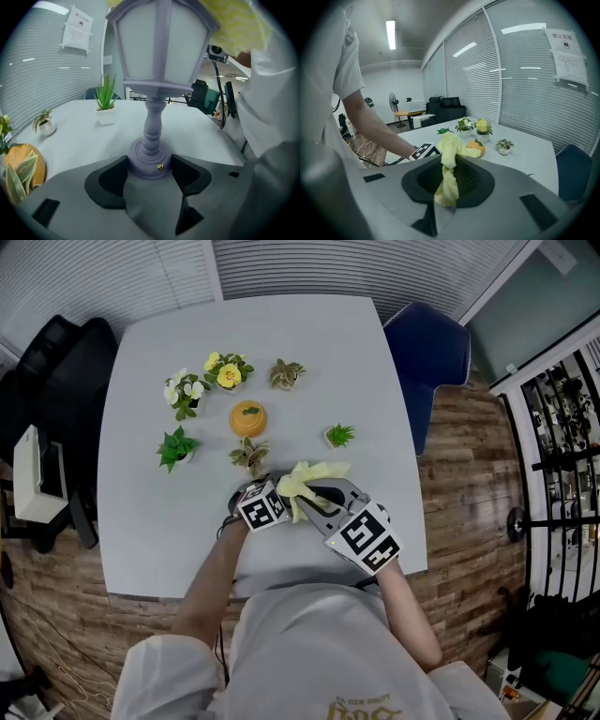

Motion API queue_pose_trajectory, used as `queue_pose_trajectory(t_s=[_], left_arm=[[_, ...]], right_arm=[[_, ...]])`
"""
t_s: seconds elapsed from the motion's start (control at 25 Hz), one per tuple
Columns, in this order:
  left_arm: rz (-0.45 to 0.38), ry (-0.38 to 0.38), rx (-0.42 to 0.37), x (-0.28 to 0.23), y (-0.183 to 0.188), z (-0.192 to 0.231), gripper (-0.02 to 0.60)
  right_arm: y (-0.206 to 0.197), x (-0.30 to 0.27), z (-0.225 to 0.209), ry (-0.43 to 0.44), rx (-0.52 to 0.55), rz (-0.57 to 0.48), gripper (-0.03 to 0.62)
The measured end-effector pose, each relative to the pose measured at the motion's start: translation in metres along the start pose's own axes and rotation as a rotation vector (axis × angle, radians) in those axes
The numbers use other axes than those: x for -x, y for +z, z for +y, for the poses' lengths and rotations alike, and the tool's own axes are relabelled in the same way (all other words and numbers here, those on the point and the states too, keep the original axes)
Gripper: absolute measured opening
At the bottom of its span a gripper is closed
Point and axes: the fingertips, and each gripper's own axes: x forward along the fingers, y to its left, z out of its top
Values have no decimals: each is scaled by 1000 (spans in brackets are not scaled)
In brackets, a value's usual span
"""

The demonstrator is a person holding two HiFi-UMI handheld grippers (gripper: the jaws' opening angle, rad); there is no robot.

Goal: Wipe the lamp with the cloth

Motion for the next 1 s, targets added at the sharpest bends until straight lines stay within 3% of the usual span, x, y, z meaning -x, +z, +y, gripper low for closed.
queue_pose_trajectory(t_s=[1.0], left_arm=[[-1, 1, 1, -1, 1, 0, 303]], right_arm=[[-33, 27, -13, 9, -127, -33, 61]])
